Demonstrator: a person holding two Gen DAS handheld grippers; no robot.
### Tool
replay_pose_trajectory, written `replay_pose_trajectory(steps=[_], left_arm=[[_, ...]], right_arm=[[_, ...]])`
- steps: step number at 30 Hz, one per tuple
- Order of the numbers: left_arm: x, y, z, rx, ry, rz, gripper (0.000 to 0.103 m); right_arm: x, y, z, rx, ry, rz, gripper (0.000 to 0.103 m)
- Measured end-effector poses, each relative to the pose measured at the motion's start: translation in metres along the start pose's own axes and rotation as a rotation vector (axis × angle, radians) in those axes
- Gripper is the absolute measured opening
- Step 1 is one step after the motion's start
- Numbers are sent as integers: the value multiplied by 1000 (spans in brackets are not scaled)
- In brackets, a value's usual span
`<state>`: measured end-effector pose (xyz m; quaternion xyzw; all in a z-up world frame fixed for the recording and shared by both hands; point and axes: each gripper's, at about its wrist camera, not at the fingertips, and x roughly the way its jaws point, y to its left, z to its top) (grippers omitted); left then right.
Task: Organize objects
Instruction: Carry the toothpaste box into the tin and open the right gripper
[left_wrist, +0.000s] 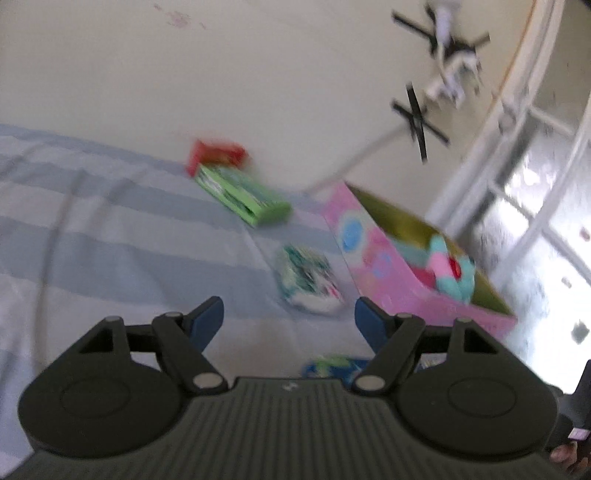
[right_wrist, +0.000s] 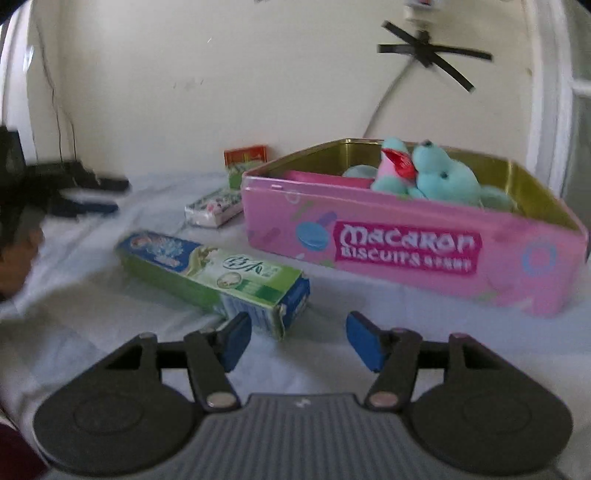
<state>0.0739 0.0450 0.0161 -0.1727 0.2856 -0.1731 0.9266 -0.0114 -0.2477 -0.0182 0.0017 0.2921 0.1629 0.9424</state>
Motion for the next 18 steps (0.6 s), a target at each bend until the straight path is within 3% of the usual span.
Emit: replay_pose_trajectory(steps=[3,9,11,12,15,18], left_arm=[[8,-12,-8,-8,73,-15,79],[25,-21,-26,13,145,10,78],[27,-30,-30,56,125,17,74],[29,-32,-29,52,138,-25,68],[28,-45,-23,55,138,7,67],[14,-68,-2,102,70,-15,66]], right_arm=[[4,2,3,-24,-3,11,61],[24,6,13,-74,-4,53,67],[33,9,13,-86,17,59,62],[38,12,13,-97,30,74,59],[38,19,17,-132,13,44,59],[19,14,27,-117,-49,47,59]])
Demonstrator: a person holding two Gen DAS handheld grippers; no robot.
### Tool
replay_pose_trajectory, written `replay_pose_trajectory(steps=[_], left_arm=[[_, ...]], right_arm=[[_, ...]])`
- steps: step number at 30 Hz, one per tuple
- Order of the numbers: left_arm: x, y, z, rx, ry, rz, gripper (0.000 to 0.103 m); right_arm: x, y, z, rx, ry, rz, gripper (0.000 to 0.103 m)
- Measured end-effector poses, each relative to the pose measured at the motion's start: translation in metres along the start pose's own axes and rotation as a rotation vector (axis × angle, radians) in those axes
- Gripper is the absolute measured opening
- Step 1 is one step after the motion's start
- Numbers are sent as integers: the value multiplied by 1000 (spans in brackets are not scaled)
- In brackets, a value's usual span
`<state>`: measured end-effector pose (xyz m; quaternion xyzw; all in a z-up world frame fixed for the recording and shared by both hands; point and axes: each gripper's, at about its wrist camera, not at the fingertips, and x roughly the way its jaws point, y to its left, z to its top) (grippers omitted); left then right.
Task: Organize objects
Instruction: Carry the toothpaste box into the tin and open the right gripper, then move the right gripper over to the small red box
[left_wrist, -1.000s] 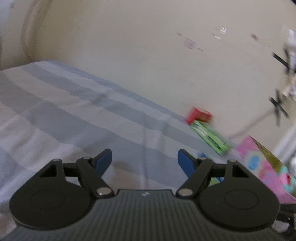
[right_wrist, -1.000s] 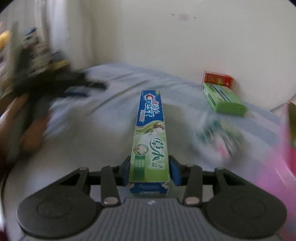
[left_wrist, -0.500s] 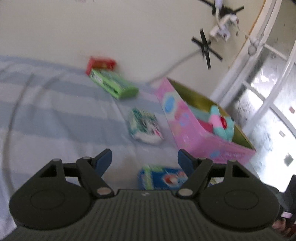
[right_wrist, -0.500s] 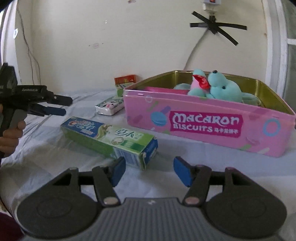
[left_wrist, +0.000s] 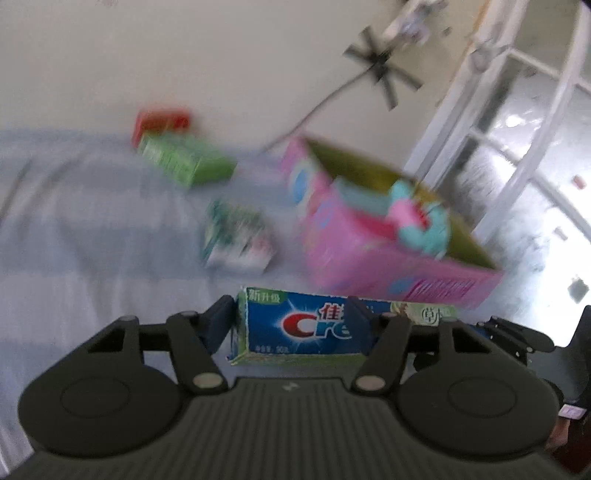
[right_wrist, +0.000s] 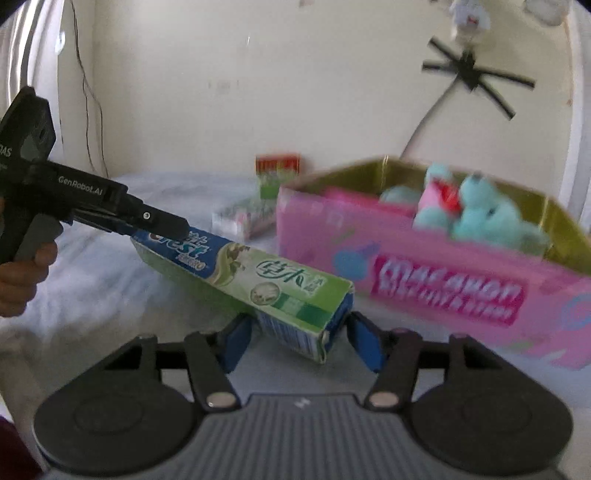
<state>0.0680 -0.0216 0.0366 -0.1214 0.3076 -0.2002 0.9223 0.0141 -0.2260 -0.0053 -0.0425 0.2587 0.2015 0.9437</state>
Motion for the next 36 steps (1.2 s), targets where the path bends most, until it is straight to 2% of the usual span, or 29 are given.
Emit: replay_pose_trajectory(steps=[4,8,10,13,16,20,22,24,29,33,36], left_arm=[[4,-34,48,50,-80,-37,66],[48,-68,90,97,-128,-54,67],[80,-81,105,94,-118,-48,67],[127,-94,119,93,-92,-19,67],[167,-93,127,24,-41,-1,66],[200,-83,130,-72,-13,43,67],[211,-80,129,-96,12,72,68],[212,-76,128,-113,28,75,69],[189,-76,127,-79,8,38,69],[140,-80,107,-19,-40,-51,69],[100,-78,82,63,-83,-63,69]], right_arm=[[-28,-25,34,9,-107,-34,59],[-27,-63,72,-12,-148,-138,59],[-11,-87,85,-11,-124,-195,59],[19,-122,99,36,-41,-230,59],[56,-154,110,87,59,-260,58],[94,-181,114,152,140,-256,59],[99,-185,116,169,132,-270,63],[97,-189,118,165,98,-292,68],[69,-187,109,222,17,-283,65],[31,-168,100,266,-94,-236,63],[10,-139,89,249,-180,-195,63]])
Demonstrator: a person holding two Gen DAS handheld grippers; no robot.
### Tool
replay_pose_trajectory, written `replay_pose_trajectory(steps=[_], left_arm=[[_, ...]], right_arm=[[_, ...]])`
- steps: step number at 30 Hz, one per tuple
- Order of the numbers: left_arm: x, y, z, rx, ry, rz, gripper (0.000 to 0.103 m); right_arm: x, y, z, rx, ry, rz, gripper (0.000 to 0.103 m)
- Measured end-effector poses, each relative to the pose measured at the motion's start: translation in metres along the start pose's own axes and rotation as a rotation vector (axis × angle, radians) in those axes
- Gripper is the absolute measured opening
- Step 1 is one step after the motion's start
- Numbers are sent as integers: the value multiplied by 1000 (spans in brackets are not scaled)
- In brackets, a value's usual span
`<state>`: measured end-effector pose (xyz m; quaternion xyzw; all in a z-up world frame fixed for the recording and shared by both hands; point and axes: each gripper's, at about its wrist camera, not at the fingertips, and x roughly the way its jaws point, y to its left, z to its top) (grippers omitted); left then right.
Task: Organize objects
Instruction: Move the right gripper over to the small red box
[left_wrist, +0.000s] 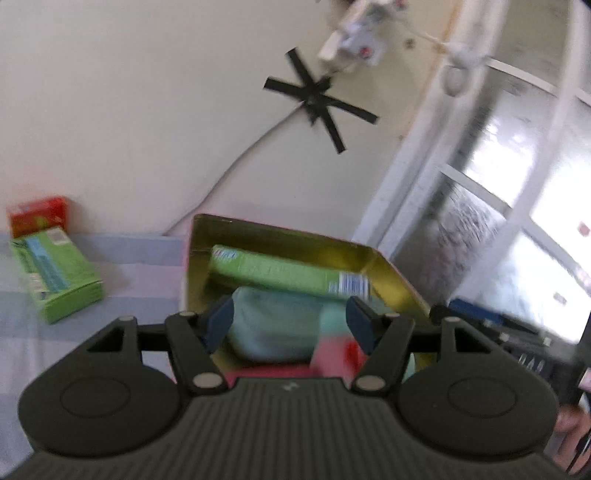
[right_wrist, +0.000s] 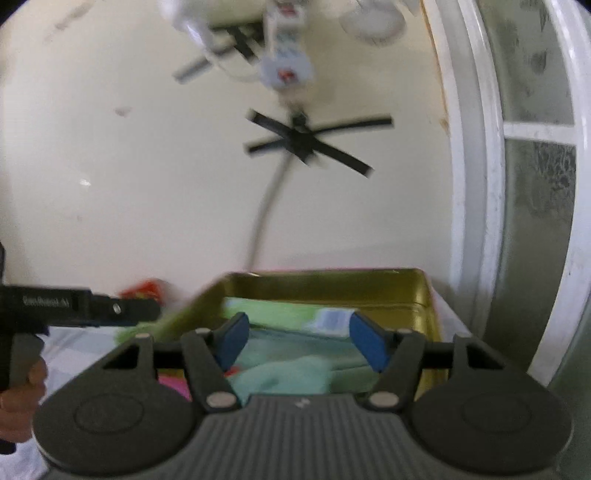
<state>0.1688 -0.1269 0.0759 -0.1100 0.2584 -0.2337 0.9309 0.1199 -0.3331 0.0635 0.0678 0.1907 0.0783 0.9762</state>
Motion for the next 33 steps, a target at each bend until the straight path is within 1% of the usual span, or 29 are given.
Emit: replay_pose_trajectory(steps=[3,4,7,9,11,13,15,17,20,22,24,26,28,30,31,33], left_arm=[[-34,9,-25,77,-13,21,69],[-39,13,-32,99,-13,34,69],[-65,35,-58,130,9,108,69],[-77,55,-72,125,35,164,69],[-87,72,-81,114,57,245,69],[-96,89,-90,87,77,315,69],[-103,102,-95,63,82,361,69],[-107,109,-97,50,76,388,69],[-110,113,-99,41,71,406,69],[-113,111,-100,41,70,412,69],[-113,107,-100,50,69,411,69],[-116,105,-104,68,66,411,69],[-116,100,-106,82,62,419,71],[-115,99,-106,86,64,425,75],[-115,99,-107,88,65,427,75],[-114,102,-106,85,70,430,75]], right_arm=[[-28,16,-22,-36,-47,33,62],[-33,18,-28,-44,-55,51,62],[-51,40,-46,-69,-70,128,62],[-58,61,-55,-91,-59,187,62],[-65,83,-62,-124,-52,233,62],[-68,104,-70,-151,-24,272,62],[-66,120,-81,-154,20,293,62],[-62,129,-89,-130,66,303,62],[-54,137,-98,-106,125,285,62],[-53,135,-97,-87,135,258,62],[-58,128,-89,-47,115,219,62],[-70,118,-85,5,80,165,62],[-73,105,-76,49,47,103,62],[-79,97,-70,78,20,40,63],[-80,94,-69,90,13,18,63],[-82,90,-67,111,13,1,63]])
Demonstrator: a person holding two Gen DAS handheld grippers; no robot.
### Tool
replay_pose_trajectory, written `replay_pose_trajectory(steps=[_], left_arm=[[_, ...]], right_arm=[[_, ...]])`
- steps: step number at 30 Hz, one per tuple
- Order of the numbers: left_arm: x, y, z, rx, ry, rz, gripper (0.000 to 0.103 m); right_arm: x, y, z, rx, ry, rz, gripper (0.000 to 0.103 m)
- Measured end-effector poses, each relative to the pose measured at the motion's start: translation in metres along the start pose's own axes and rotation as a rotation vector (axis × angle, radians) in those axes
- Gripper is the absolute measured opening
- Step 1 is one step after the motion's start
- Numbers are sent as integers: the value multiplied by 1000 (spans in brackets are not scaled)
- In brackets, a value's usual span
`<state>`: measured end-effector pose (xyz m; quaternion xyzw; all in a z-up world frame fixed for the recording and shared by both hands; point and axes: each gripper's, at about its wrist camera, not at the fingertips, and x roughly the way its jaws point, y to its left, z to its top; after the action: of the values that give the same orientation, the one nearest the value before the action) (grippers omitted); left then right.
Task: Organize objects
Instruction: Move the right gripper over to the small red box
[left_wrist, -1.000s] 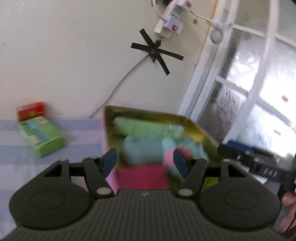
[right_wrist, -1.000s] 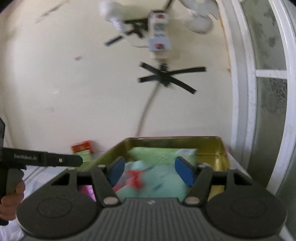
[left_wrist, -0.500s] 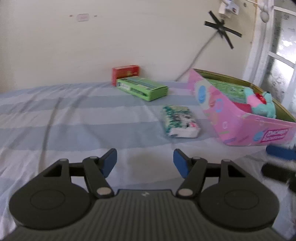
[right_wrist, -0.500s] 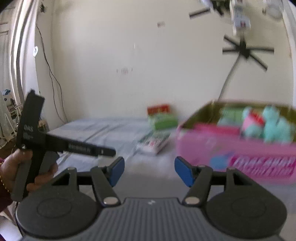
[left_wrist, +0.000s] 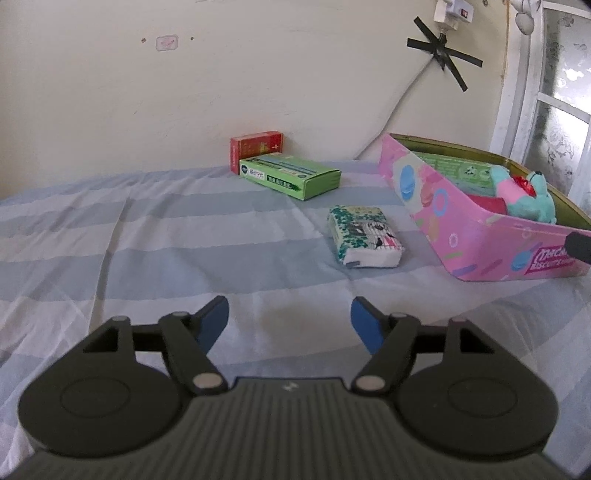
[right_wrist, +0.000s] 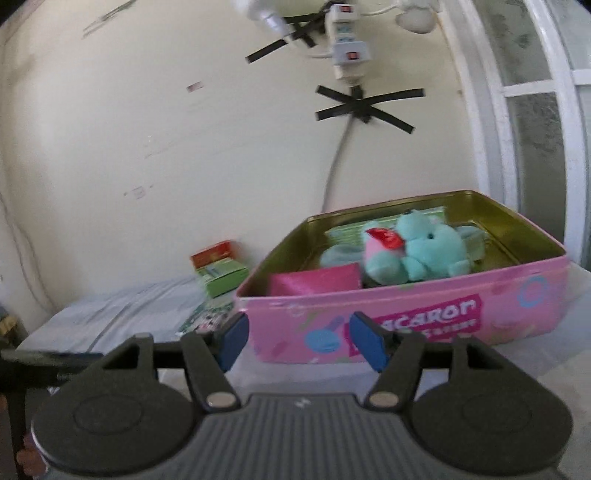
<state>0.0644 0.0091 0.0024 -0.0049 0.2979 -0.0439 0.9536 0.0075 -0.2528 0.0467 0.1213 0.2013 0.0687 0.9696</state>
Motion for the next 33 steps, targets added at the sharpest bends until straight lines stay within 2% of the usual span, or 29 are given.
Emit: replay_pose_trajectory(steps=[4,10,15,19,21,24,26,27,29,32,33], left_arm=[[3,6,0,-2,18,11,75],[3,26,8,47,19,50,75],[3,60,24,101,1,137,75],[9,98,32,41,-9,215,75],[15,114,31,-28,-15,228,75],[29,125,23,-120,-2,192,75],[34,122,20,-108,16,168,75],[32,122,21,-98,-2,162,75],[25,119,18,-81,-46,168,75],[25,122,17,-91,-21,144,75],[25,123,18,-98,-20,137,75]], right_arm=[[5,4,7,1,18,7,63],[18,32,27,-73,17,62,63],[33,64,50,-116,21,142,64],[57,92,67,-143,46,216,67],[78,105,71,-152,76,241,68],[125,121,75,-128,172,242,67],[163,128,79,-43,253,250,67],[180,132,82,-12,273,248,67],[214,144,91,-4,278,225,67],[270,168,100,-15,328,193,69],[290,178,101,-21,348,176,74]])
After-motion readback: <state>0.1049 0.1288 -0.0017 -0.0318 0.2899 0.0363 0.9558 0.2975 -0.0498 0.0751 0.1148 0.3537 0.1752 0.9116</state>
